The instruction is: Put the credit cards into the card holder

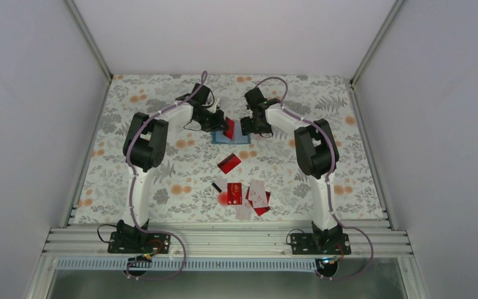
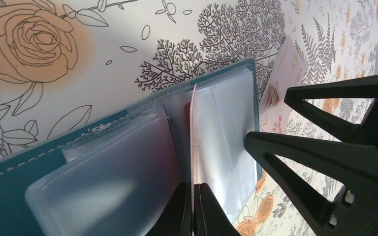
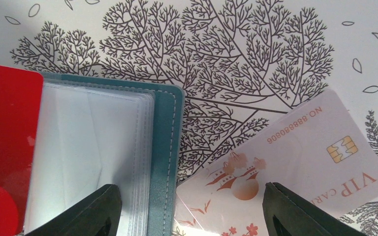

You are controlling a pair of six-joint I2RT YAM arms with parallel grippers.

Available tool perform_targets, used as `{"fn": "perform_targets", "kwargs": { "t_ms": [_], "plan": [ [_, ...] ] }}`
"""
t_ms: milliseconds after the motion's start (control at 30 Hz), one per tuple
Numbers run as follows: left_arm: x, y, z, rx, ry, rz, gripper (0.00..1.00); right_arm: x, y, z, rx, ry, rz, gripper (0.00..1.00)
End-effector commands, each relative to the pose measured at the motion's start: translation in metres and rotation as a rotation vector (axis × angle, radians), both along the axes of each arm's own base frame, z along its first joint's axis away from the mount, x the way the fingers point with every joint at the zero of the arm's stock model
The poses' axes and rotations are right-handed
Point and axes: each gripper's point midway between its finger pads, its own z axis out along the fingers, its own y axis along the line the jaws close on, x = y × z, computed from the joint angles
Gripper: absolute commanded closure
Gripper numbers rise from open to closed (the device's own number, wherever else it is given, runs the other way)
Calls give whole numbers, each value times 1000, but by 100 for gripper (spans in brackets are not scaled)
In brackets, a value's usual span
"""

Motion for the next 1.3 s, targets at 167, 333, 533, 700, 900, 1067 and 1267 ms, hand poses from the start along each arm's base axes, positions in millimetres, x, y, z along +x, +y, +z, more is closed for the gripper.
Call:
{"fn": "perform_targets", "kwargs": {
  "t_ms": [167,333,533,700,900,1067,1267],
  "plan": [
    [-14,-12,-12,-17,17,-51,98,-29,-18,-44,-77,127,1,27],
    [-14,-12,-7,-21,60,-16,98,-29,-21,-39,-89,118,-2,27],
    [-16,-15,9,-60,115,33,98,-33,-25,-37,-99,120,-6,27],
    [-21,-17,15,-92,137,40,98,-43,-27,-42,-90,140,-14,27],
    [-22,-20,15,-123,124,18,98,-52,-32,-41,-94,143,-16,27],
    [-16,-13,5,-55,110,32,98,-55,-34,-41,-95,145,-17,27],
    [-2,-8,13,-14,-10,42,98,-55,-34,-43,-92,146,-13,27]
  ]
}}
